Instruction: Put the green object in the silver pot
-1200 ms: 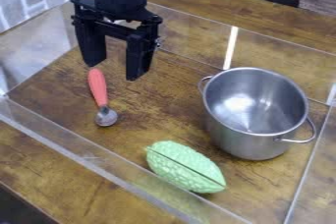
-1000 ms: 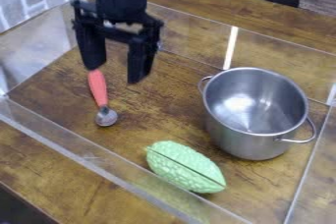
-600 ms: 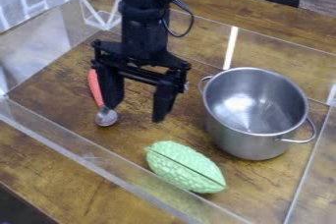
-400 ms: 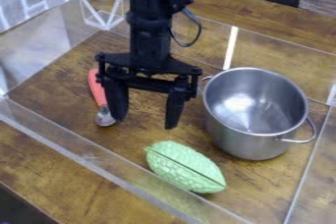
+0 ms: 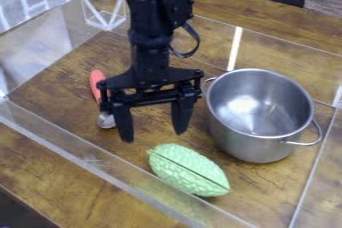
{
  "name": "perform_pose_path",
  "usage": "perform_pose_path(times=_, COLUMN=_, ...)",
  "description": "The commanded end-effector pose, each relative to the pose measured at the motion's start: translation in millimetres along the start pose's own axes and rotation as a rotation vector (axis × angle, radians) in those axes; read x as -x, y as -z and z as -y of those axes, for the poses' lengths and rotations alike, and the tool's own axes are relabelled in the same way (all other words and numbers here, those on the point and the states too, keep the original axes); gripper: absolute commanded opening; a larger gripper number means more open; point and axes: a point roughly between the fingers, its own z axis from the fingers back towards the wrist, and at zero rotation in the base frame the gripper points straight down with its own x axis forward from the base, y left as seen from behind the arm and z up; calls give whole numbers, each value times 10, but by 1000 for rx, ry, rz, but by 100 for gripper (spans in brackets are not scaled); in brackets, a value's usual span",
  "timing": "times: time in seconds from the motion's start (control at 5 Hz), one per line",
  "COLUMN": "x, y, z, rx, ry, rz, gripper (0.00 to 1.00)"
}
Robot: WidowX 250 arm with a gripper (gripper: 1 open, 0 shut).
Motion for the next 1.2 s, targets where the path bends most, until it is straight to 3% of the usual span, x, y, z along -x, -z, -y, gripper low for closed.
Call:
perform_pose_path(times=0.0, x=14, y=3, z=115, rx=59, ry=-152, rz=20, gripper=100)
perform_pose_path(times=0.4, x=116, y=117, z=403, rx=114, ry=-375, rz=15, gripper=100)
perform_pose_path(times=0.6, x=20, y=71, z=447, rx=166, ry=-447, rz=36, gripper=100)
perform_pose_path(times=1.0, x=-148, y=35, z=422, rx=206, ry=-541, rz=76, gripper=100)
